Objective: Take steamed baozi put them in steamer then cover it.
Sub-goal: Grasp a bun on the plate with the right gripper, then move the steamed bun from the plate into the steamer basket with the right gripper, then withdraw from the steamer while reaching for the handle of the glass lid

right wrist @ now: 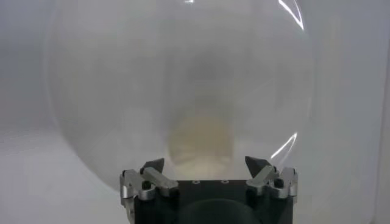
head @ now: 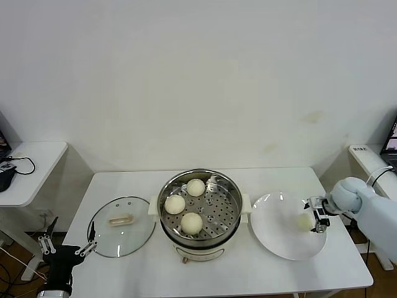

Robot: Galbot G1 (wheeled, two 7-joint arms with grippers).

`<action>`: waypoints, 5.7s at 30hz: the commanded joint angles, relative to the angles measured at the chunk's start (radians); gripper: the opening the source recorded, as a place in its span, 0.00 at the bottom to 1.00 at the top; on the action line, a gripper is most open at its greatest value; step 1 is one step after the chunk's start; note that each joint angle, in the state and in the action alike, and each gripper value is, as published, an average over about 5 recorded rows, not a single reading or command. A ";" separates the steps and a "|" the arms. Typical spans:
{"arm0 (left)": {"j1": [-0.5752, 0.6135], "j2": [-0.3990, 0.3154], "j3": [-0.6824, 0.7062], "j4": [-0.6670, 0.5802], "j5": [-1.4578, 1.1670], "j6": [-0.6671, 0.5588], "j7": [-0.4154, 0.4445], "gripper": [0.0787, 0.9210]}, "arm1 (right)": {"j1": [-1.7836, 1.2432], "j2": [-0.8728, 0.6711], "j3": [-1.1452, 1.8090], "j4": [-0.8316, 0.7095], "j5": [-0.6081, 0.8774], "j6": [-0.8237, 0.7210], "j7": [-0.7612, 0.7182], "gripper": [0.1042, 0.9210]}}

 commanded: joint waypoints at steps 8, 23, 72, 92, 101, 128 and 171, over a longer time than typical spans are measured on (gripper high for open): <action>0.002 -0.002 -0.002 -0.001 -0.001 0.000 0.001 0.88 | -0.003 0.064 0.000 -0.054 -0.032 -0.001 0.000 0.83; 0.003 -0.005 -0.005 -0.005 -0.003 0.000 0.000 0.88 | 0.074 0.015 -0.043 -0.003 0.043 -0.025 -0.075 0.64; -0.016 0.005 -0.030 -0.016 -0.021 0.001 0.000 0.88 | 0.843 0.396 -0.858 0.362 0.813 -0.538 0.145 0.66; -0.021 0.001 -0.032 -0.009 -0.022 -0.001 0.000 0.88 | 0.753 0.414 -0.825 0.264 0.691 -0.553 0.141 0.66; -0.021 0.000 -0.033 -0.009 -0.022 -0.001 0.000 0.88 | 0.770 0.401 -0.784 0.270 0.695 -0.548 0.133 0.73; -0.054 -0.004 0.010 0.028 -0.009 -0.031 0.006 0.88 | -0.124 0.009 0.191 0.637 0.761 -0.174 1.072 0.88; -0.227 0.200 0.138 0.456 1.159 -0.177 -0.025 0.88 | -1.278 0.904 1.448 0.764 0.527 0.222 0.902 0.88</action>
